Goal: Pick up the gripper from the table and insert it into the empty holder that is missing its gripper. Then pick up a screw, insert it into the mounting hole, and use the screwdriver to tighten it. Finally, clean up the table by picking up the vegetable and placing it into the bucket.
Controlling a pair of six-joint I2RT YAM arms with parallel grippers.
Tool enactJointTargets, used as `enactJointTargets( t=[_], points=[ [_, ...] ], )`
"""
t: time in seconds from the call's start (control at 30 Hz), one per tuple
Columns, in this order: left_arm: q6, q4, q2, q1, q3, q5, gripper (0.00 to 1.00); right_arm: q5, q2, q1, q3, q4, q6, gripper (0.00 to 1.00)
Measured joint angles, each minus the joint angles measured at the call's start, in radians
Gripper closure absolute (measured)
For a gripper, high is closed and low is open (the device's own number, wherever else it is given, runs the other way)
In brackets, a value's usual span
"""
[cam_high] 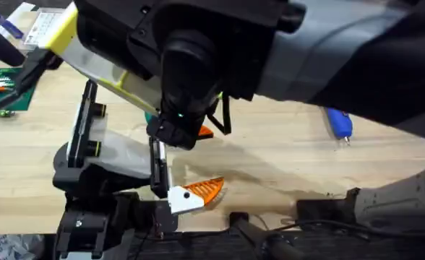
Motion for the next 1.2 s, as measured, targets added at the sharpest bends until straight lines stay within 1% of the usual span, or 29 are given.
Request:
enactJointTargets(
  t=[0.1, 0.2, 0.27, 0.3, 0.33, 0.4, 0.57, 0.67, 0.73, 0.77, 0.8, 0.83, 0.9, 1.2],
  points=[
    [0.0, 0.0, 0.0, 0.0, 0.0, 0.001, 0.014, 0.0, 0.0, 0.0, 0.0, 0.0, 0.0, 0.998],
    [0.0, 0.0, 0.0, 0.0, 0.0, 0.002, 0.014, 0.0, 0.0, 0.0, 0.0, 0.0, 0.002, 0.862],
    [0.0, 0.0, 0.0, 0.0, 0.0, 0.002, 0.014, 0.002, 0.0, 0.0, 0.0, 0.0, 0.003, 0.828],
    [-0.001, 0.0, 0.0, 0.0, 0.0, 0.002, 0.014, 0.007, 0.0, 0.0, 0.0, 0.0, 0.004, 0.764],
    [-0.002, 0.0, 0.0, 0.0, 0.0, 0.002, 0.014, 0.009, 0.0, -0.002, 0.0, -0.001, 0.003, 0.725],
    [-0.003, 0.0, 0.0, 0.0, 0.0, 0.003, 0.015, 0.013, 0.0, -0.005, 0.0, -0.001, 0.003, 0.684],
    [-0.003, 0.0, 0.0, 0.0, 0.0, 0.003, 0.014, 0.022, -0.002, -0.005, 0.0, 0.0, 0.003, 0.619],
    [-0.001, 0.0, 0.0, 0.0, 0.0, 0.002, 0.014, 0.026, -0.011, -0.006, -0.001, -0.005, 0.005, 0.463],
    [0.003, 0.001, 0.0, 0.0, 0.0, 0.002, 0.015, 0.029, -0.024, -0.006, -0.003, -0.014, 0.002, 0.248],
    [0.005, 0.001, 0.0, 0.0, 0.0, 0.001, 0.015, 0.029, -0.032, -0.006, -0.005, -0.018, 0.003, 0.158],
    [0.006, 0.002, 0.0, 0.0, 0.0, 0.001, 0.014, 0.029, -0.04, -0.006, -0.007, -0.02, 0.002, 0.074],
    [0.006, 0.002, 0.0, 0.0, 0.0, 0.001, 0.015, 0.029, -0.048, -0.006, -0.007, -0.019, 0.003, 0.027],
    [0.007, 0.001, 0.0, 0.0, 0.0, 0.002, 0.014, 0.022, -0.061, -0.005, -0.007, -0.006, 0.003, 0.008],
    [0.012, 0.001, 0.0, 0.0, 0.0, 0.002, 0.014, 0.01, -0.073, -0.002, -0.007, -0.005, 0.003, 0.005]
  ],
)
